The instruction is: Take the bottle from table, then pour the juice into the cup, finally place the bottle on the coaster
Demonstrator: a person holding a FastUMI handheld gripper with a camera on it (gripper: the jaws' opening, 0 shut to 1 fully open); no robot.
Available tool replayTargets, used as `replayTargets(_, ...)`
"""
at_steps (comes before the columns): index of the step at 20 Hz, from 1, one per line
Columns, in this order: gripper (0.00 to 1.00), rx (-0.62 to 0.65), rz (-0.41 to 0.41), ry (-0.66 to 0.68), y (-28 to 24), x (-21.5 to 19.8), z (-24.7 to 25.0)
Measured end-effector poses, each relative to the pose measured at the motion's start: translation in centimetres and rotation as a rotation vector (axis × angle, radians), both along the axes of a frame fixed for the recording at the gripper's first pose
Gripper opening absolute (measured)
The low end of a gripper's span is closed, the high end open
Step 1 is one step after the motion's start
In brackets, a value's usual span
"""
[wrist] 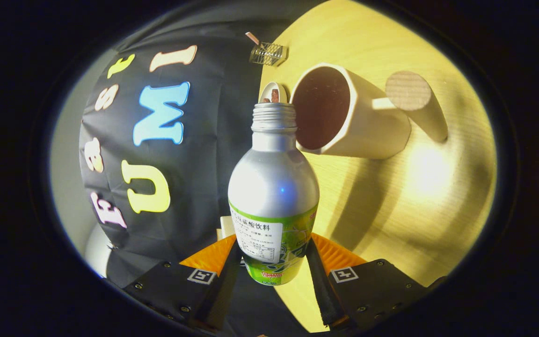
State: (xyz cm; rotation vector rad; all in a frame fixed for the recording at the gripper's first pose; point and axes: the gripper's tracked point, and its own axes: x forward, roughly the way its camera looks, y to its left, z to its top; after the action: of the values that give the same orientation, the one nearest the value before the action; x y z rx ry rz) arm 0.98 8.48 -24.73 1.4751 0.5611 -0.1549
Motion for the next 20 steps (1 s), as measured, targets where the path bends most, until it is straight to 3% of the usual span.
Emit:
replayTargets(7, 0.74, -0.268, 0.073, 0.06, -1.3, -1.6, -1.3)
replayTargets(20, 0.75, -0.659, 0.095, 0.02, -3.5, -0.4, -0.3)
